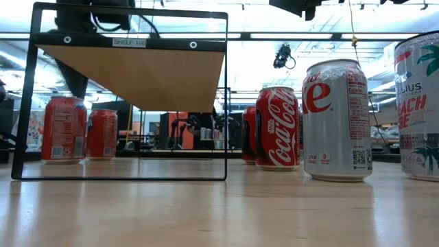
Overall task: Place canned beverage on shelf
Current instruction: Put the bottom orange soda can on the shelf
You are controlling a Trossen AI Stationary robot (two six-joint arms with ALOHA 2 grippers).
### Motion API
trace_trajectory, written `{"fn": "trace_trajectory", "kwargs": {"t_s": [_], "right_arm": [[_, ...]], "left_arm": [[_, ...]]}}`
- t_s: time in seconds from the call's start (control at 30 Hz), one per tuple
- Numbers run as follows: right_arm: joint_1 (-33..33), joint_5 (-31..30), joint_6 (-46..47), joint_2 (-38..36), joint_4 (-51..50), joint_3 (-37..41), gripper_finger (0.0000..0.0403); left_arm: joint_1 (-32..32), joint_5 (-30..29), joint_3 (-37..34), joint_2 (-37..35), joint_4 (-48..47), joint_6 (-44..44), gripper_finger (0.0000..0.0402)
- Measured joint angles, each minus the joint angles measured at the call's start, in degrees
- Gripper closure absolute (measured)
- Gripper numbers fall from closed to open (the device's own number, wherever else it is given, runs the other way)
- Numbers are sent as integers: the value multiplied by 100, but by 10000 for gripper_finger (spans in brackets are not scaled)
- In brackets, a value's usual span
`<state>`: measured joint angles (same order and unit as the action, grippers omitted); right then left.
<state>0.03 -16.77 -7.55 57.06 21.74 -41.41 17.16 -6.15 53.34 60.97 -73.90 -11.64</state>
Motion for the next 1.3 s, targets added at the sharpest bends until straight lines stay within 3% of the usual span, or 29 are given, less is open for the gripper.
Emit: {"fn": "trace_trajectory", "kwargs": {"t_s": [0.13,0.33,0.57,0.73,0.93,1.3], "right_arm": [[-1,1,0,0,2,0,80],[-2,1,0,0,2,0,80],[-2,1,-1,0,1,0,80],[-2,15,4,0,1,0,80],[-1,41,7,0,0,0,80],[0,178,9,0,0,0,80]], "left_arm": [[-2,0,216,-5,-331,-657,13],[-2,4,236,-7,-815,-793,13],[-187,9,238,-7,-564,-1203,13],[-212,-350,238,-7,-649,-2098,13],[-216,-315,245,-16,-647,-2970,13],[-390,-266,247,-17,-393,-3490,13]]}}
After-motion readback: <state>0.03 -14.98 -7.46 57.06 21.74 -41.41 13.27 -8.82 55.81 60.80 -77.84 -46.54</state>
